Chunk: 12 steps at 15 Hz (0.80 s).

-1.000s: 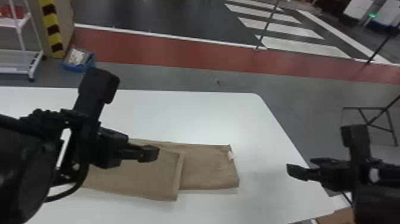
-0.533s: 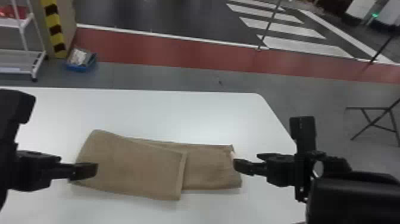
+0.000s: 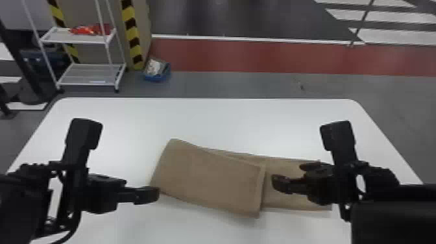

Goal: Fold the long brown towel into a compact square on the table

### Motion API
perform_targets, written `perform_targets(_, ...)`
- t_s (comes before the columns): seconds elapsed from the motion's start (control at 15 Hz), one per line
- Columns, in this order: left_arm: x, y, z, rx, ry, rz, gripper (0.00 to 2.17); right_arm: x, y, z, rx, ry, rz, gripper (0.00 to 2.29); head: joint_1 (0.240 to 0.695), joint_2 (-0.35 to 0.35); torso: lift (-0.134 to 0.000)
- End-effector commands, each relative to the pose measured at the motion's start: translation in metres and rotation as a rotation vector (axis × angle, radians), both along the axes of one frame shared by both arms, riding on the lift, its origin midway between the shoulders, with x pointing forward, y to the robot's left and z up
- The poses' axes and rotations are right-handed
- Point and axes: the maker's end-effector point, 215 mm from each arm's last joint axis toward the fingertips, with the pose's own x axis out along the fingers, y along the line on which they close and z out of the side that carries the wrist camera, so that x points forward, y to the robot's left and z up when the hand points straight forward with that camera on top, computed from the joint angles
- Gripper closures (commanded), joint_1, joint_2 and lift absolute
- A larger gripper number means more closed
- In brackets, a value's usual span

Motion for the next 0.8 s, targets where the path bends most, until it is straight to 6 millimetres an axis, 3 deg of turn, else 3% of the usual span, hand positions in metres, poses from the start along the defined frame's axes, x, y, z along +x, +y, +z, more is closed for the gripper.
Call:
perform_targets(0.0, -0.008, 0.002, -0.007, -0.001, 0.02, 0.005, 0.04, -0.003, 0.015, -0.015, 0.002, 0.032, 0.027, 0.21, 0.695, -0.042, -0.124)
perform_targets(0.53, -0.026, 0.001, -0.018, -0.003, 0.049, 0.004, 0.04, -0.004, 0.049, -0.051, -0.01, 0.059, 0.119, 0.22, 0.695, 0.007, -0.124)
perform_targets(0.73, -0.032, 0.0, -0.019, -0.003, 0.051, 0.001, 0.04, -0.003, 0.057, -0.051, -0.012, 0.052, 0.141, 0.29, 0.695, 0.022, -0.124)
